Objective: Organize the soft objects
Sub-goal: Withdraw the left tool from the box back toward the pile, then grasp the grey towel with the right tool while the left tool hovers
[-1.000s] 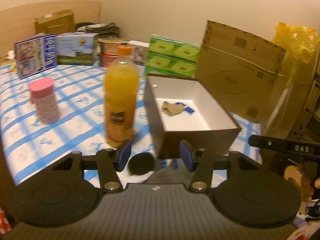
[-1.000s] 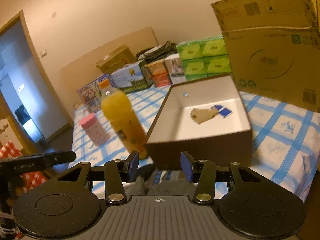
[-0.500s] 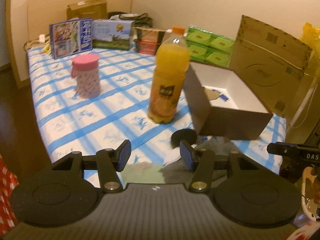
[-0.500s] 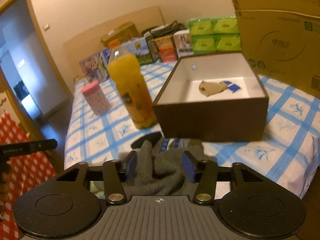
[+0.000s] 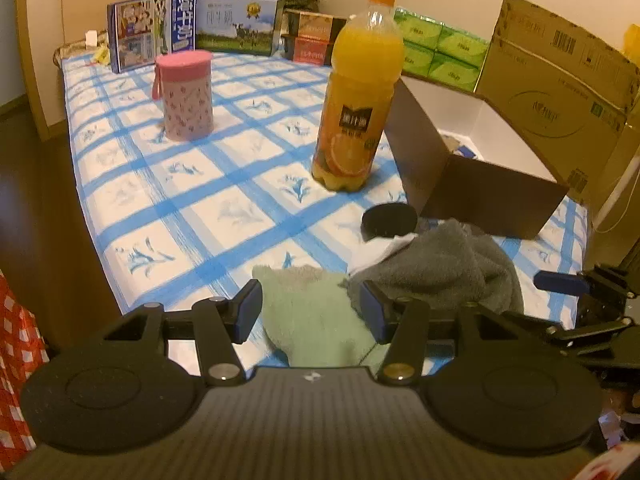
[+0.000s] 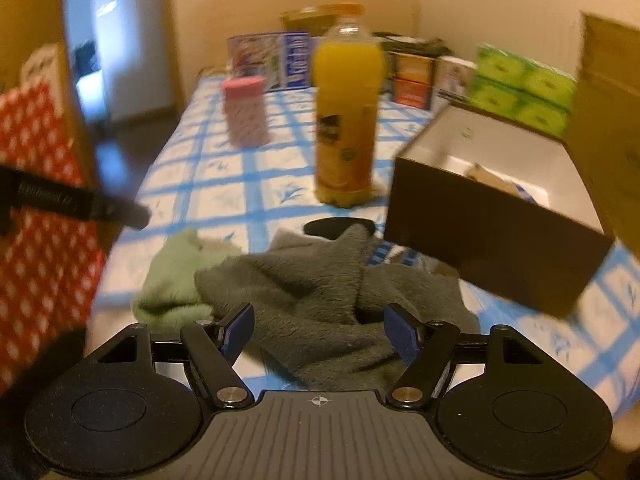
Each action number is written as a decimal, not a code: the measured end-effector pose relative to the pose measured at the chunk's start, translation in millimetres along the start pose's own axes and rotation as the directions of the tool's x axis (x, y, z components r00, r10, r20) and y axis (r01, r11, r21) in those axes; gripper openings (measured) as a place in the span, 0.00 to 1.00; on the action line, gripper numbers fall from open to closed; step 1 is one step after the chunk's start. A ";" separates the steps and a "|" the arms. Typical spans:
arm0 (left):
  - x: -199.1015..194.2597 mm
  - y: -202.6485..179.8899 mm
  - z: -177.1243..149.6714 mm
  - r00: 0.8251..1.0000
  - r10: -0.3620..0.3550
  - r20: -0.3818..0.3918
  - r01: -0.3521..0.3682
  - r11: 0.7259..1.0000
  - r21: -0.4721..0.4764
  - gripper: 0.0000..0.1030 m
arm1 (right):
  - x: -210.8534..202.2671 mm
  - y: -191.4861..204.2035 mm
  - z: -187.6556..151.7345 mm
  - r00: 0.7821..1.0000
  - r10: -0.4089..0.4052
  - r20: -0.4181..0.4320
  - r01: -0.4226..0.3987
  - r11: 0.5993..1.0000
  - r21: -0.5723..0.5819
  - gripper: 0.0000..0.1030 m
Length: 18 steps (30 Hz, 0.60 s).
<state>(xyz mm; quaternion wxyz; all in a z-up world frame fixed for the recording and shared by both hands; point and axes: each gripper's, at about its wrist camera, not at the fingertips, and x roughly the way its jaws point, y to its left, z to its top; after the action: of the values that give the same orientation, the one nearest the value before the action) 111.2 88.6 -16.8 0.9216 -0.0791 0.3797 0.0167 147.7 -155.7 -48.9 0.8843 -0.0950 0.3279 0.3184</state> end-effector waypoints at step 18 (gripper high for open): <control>27.5 4.0 -15.7 0.996 0.010 -0.083 -0.011 1.000 -0.009 0.49 | 52.0 27.8 -26.0 0.999 -0.035 -0.033 0.023 0.953 -0.301 0.04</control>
<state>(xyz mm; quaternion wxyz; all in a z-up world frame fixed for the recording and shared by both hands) 119.5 89.3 -47.7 0.9045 -0.0821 0.4181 0.0198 147.1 -117.7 -101.0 0.8578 -0.2391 0.2909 0.3498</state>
